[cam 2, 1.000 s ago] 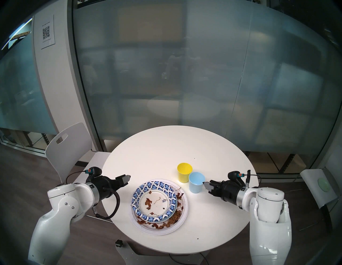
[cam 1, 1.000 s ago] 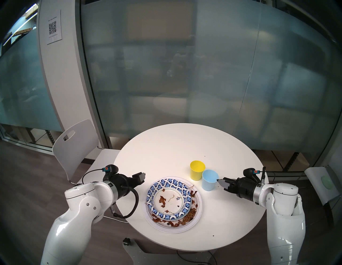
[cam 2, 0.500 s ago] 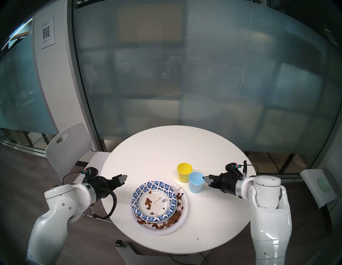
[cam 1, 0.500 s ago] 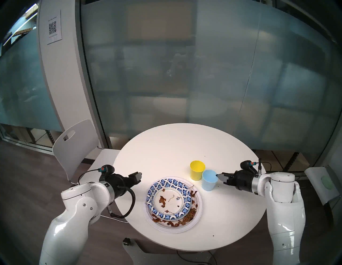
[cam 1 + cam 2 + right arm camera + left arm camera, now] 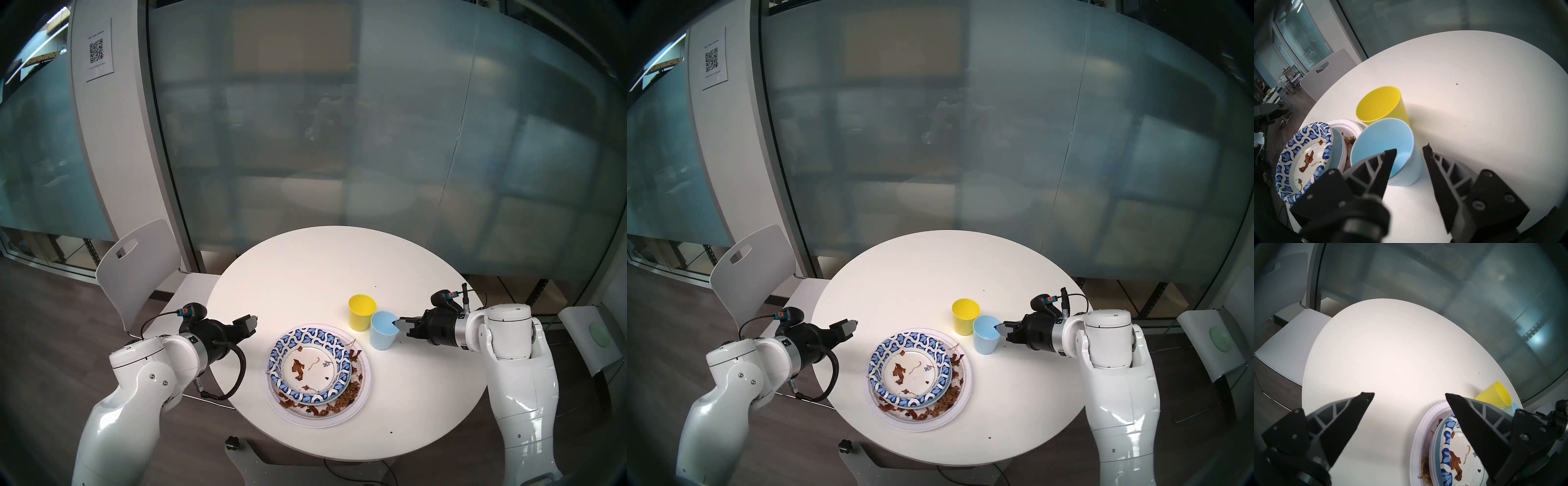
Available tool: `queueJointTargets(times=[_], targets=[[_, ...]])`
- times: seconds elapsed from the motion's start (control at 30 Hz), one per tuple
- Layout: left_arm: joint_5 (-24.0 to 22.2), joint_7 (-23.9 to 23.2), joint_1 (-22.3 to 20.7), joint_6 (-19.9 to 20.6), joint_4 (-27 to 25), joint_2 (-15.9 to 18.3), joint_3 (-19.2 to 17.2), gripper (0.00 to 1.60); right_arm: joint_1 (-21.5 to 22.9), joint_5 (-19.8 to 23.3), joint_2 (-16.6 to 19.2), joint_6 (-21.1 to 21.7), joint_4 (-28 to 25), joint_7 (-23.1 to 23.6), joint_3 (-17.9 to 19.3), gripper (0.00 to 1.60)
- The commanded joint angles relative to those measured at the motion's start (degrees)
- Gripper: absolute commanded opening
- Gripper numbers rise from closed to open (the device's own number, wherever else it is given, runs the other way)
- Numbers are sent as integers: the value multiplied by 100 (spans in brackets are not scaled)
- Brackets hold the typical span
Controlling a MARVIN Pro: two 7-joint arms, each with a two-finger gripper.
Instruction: Stack the plates into one stack
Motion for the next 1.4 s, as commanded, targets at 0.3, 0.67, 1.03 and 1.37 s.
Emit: queueJointTargets(times=[0.3,0.67,1.03,1.37], targets=[[-28,-50,47,-42,-180,-11,-104,160,244,-159,168,-45,56,129,-194,69],[-26,-76,87,-29,-181,-1,-141,160,320,-219,284,46,-20,206,-232,18],[-33,-86,58,14,-171,0,-67,160,442,-48,588,229,-392,258,-134,0],[-16,-25,-62,34,-205,-14,87,160,588,254,806,229,-837,289,-5,0]])
